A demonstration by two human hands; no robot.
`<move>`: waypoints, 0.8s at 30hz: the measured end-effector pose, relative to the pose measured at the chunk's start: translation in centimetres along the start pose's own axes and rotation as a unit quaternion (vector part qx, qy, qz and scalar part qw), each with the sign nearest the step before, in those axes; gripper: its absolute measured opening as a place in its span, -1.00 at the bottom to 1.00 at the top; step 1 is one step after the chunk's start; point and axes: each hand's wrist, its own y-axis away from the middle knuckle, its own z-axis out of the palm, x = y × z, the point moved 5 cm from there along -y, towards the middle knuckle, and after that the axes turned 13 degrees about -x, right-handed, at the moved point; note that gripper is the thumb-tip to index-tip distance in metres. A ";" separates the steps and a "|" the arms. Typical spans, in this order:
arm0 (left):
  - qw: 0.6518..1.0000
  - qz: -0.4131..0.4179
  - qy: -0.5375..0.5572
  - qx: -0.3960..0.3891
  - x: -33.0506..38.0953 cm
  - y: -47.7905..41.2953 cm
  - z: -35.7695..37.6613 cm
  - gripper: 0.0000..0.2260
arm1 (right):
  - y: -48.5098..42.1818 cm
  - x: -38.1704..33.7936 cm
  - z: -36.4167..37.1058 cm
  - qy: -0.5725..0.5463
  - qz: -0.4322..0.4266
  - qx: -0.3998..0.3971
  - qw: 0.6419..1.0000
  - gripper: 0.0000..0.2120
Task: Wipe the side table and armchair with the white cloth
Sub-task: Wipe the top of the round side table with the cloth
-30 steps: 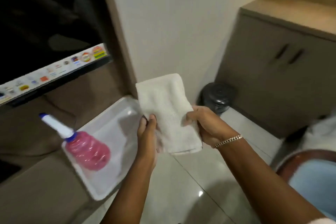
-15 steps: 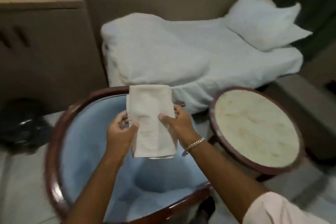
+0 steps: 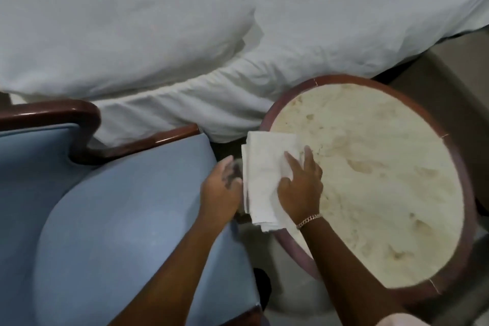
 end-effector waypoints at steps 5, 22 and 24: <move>0.880 -0.035 -0.461 0.108 -9.2 -5.4 -4.5 -0.38 | -2.9 -0.3 8.0 0.238 -0.087 -0.063 0.965 -0.30; 0.819 -0.001 -0.553 0.154 -12.3 -6.4 -4.5 -0.31 | 3.0 4.6 6.2 0.224 -0.002 -0.058 0.973 -0.32; 0.818 0.004 -0.554 0.157 -12.5 -6.6 -4.5 -0.31 | -4.5 4.1 3.8 0.163 0.077 -0.019 0.983 -0.32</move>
